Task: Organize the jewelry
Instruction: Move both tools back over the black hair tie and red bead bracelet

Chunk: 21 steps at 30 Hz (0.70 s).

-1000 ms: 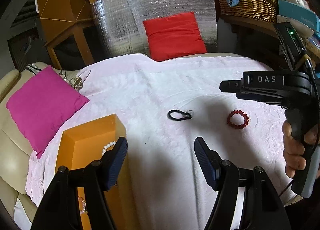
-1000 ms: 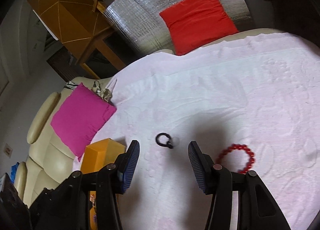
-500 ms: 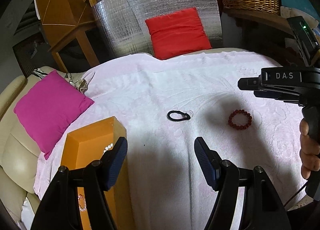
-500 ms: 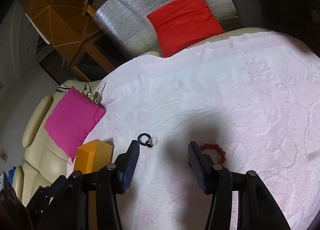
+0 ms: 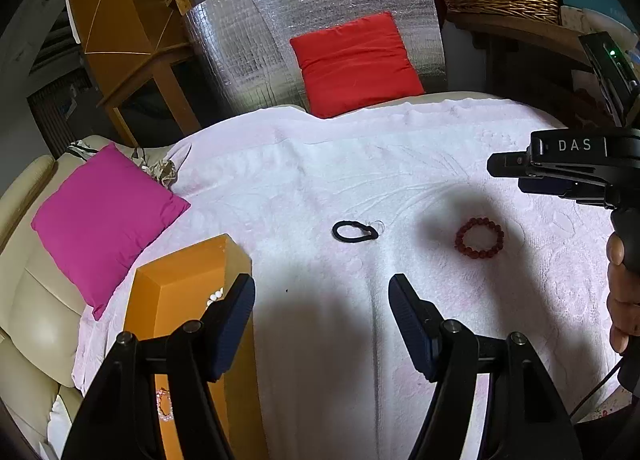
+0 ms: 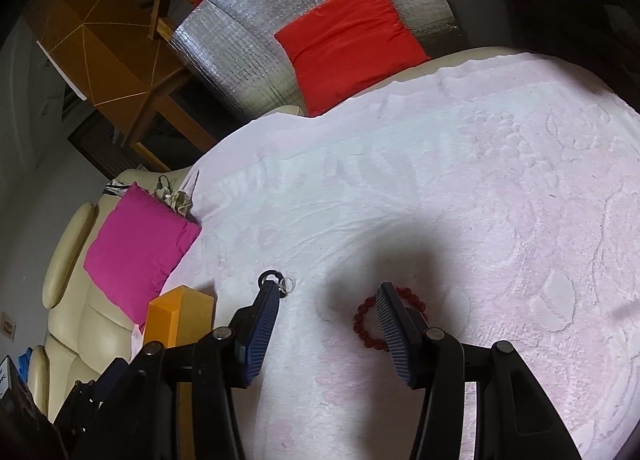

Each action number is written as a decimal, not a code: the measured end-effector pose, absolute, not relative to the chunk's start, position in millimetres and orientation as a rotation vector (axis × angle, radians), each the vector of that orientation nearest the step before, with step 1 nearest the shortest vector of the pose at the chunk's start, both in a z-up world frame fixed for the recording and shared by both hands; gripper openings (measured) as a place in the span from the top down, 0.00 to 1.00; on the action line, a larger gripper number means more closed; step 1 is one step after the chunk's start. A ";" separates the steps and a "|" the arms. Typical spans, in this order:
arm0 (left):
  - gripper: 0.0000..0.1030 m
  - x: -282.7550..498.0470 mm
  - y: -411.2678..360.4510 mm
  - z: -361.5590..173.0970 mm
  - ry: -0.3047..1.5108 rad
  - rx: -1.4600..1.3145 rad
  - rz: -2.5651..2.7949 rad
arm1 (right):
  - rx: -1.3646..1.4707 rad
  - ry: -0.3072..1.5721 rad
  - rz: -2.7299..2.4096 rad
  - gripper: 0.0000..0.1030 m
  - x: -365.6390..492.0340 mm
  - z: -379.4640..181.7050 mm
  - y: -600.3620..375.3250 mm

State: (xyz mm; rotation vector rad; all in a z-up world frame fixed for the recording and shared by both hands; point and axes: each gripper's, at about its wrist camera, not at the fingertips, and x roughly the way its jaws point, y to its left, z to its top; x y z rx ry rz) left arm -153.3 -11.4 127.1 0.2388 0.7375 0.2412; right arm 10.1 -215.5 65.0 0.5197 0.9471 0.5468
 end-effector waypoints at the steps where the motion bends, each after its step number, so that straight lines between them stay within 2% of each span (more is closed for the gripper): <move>1: 0.32 -153.5 -11.5 127.0 0.737 0.239 0.242 | 0.518 0.948 0.545 0.47 9.9 64.7 -216.2; 19: 0.32 -132.5 -12.8 105.9 0.778 0.233 0.210 | 0.484 1.035 0.471 0.47 22.2 41.9 -234.5; 21: 0.32 -126.6 -8.9 101.7 0.793 0.227 0.207 | 0.476 1.061 0.459 0.51 26.0 35.7 -235.8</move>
